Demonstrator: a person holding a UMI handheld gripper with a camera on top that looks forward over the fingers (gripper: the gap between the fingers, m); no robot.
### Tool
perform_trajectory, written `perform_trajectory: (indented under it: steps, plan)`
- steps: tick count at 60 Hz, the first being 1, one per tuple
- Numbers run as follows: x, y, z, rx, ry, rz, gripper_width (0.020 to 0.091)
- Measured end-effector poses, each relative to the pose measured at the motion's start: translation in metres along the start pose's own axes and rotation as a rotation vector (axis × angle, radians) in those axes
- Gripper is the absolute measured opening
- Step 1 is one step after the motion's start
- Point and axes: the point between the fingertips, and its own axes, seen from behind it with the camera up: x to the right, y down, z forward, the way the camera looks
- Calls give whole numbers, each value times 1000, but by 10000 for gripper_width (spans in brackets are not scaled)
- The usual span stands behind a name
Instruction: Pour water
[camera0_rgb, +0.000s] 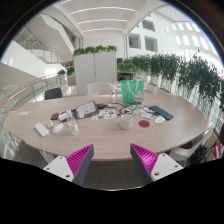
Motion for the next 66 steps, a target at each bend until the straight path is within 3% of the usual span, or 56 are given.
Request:
perform_trajectory:
  steps: [8,18,32,47,59,66]
  plan:
    - [24,-2,-5,1,67,-4,835]
    - [-5,6,12,8,90,9,837]
    - [-45,18,60,64,-49,1,832]
    - [-146,1,145,199,-243,-60,835]
    - [-228,-9,240,201,-374,-31,836]
    - [-245,-13,292,201,-374,-65,837]
